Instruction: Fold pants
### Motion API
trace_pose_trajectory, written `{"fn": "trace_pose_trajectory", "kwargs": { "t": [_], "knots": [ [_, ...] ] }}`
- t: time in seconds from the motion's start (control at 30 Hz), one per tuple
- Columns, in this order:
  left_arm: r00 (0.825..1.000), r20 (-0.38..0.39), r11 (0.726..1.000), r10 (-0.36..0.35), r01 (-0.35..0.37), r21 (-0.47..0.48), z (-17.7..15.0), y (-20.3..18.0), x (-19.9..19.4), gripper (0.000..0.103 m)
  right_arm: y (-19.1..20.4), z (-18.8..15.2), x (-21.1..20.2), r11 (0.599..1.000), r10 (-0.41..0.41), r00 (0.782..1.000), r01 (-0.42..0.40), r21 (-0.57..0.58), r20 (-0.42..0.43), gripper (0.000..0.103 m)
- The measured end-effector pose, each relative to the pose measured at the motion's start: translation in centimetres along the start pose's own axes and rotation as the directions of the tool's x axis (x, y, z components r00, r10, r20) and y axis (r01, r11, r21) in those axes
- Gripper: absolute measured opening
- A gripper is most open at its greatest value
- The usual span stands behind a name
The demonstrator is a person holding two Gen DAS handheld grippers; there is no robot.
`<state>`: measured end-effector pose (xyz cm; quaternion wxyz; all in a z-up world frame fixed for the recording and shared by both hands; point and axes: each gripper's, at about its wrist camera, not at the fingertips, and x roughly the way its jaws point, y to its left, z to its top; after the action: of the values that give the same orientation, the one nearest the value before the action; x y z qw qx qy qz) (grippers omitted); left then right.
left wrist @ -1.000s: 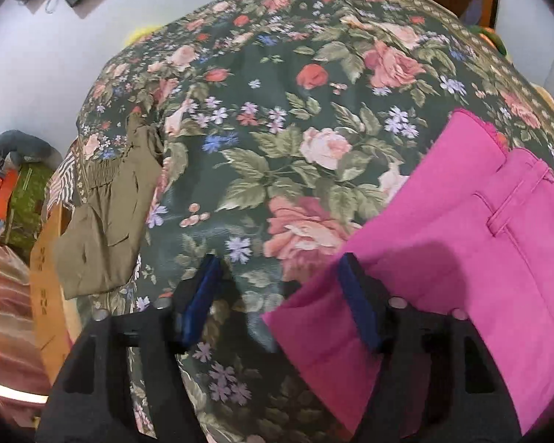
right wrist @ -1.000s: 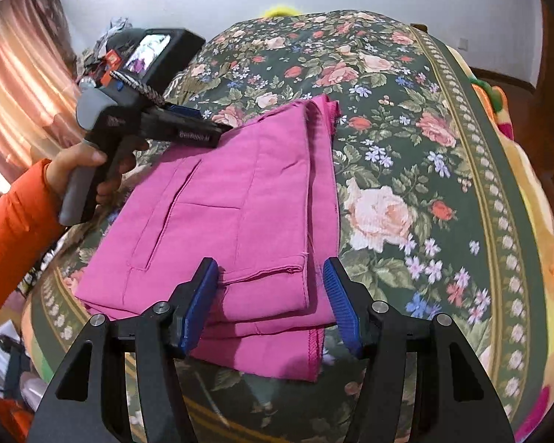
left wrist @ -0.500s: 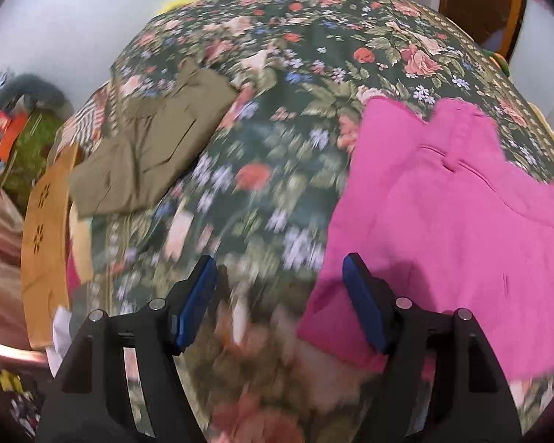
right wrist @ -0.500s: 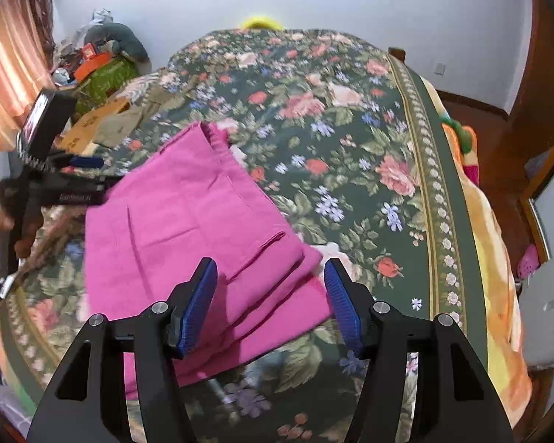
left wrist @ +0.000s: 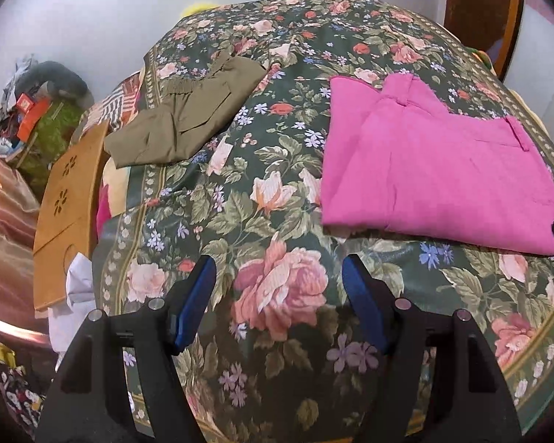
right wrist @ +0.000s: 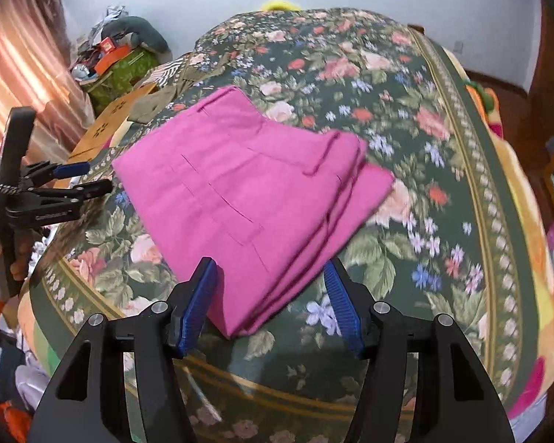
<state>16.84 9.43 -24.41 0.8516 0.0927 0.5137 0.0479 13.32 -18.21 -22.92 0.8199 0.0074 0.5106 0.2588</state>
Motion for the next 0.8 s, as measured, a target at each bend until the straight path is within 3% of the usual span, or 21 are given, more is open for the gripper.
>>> {"fn": "trace_pose_trajectory", "kwargs": {
  "t": [0.13,0.47,0.63,0.8],
  "knots": [
    [0.999,0.036,1.000,0.004,-0.004,-0.022,0.8,0.6,-1.3,0.072,-1.5,0.1,0.3,0.998,-0.070,0.997,0.070,-0.007,-0.020,0.055],
    [0.989,0.135,0.999,-0.054,0.053,0.009,5.2,-0.7,-3.1,0.072,-5.3,1.7,1.7,0.994,-0.110,0.993,0.110,-0.003,-0.038,0.055],
    [0.990,0.114,0.995,-0.084,0.077,0.062,6.8,-2.8,-1.1,0.072,-5.6,2.7,-0.4,0.989,-0.146,0.989,0.145,0.015,0.013,0.055],
    [0.996,0.039,0.993,-0.078,0.074,0.093,6.8,-4.4,2.5,0.072,-4.6,2.6,-3.2,0.994,-0.109,0.991,0.107,0.023,0.080,0.055]
  ]
}}
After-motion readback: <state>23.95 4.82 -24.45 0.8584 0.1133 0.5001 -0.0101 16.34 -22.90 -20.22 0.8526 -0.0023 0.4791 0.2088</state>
